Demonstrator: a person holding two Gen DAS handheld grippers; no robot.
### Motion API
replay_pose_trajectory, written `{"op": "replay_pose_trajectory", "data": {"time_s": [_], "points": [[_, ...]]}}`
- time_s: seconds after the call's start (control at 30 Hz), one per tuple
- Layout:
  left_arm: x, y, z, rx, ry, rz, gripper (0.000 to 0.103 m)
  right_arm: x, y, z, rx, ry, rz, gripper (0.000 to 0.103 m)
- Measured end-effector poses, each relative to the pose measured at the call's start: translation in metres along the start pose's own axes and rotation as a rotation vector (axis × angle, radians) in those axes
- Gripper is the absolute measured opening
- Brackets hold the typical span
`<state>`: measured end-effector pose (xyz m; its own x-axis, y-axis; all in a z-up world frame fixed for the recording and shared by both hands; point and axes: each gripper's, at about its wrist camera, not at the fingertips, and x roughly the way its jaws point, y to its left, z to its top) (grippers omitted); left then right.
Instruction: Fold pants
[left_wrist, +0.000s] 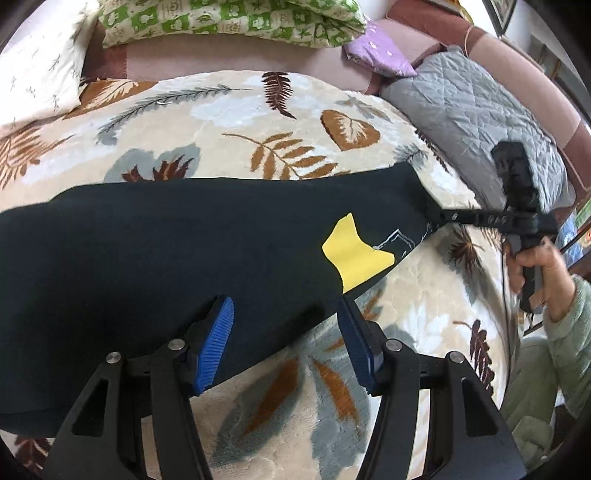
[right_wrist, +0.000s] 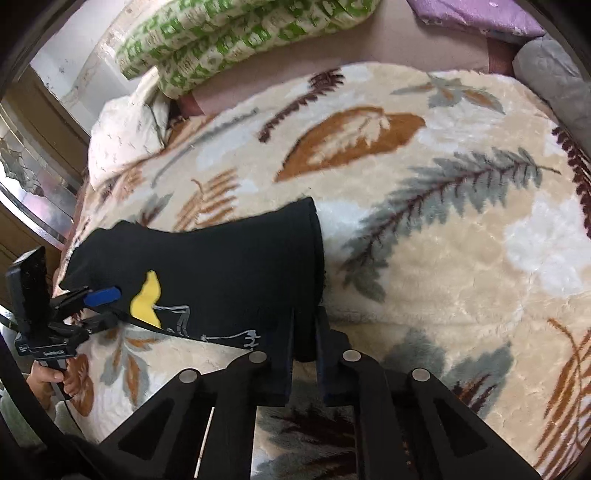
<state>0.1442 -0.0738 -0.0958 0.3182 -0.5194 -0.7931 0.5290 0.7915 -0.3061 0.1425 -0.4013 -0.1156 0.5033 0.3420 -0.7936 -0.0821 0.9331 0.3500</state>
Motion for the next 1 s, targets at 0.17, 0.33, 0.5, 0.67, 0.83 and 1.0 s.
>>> {"op": "replay_pose_trajectory", "data": {"time_s": [0.17, 0.33, 0.5, 0.67, 0.83, 1.0], "points": [[-0.008, 0.004, 0.001, -0.036, -0.025, -0.033, 0.058, 0.002, -0.001, 0.0, 0.002, -0.004, -0.009, 0.022], [-0.063, 0.019, -0.006, -0.073, -0.133, -0.009, 0.058, -0.022, 0.012, 0.004, -0.021, -0.057, -0.086, 0.045], [-0.128, 0.068, -0.02, -0.17, -0.208, 0.098, 0.058, -0.032, 0.062, 0.013, -0.088, -0.106, -0.017, 0.045], [-0.179, 0.134, -0.043, -0.338, -0.274, 0.202, 0.058, -0.006, 0.153, 0.012, -0.226, -0.08, 0.162, 0.045], [-0.194, 0.189, -0.055, -0.495, -0.265, 0.192, 0.058, 0.03, 0.248, -0.001, -0.357, -0.02, 0.304, 0.045], [-0.181, 0.219, -0.053, -0.581, -0.224, 0.137, 0.058, 0.062, 0.327, -0.016, -0.515, 0.029, 0.367, 0.045]]}}
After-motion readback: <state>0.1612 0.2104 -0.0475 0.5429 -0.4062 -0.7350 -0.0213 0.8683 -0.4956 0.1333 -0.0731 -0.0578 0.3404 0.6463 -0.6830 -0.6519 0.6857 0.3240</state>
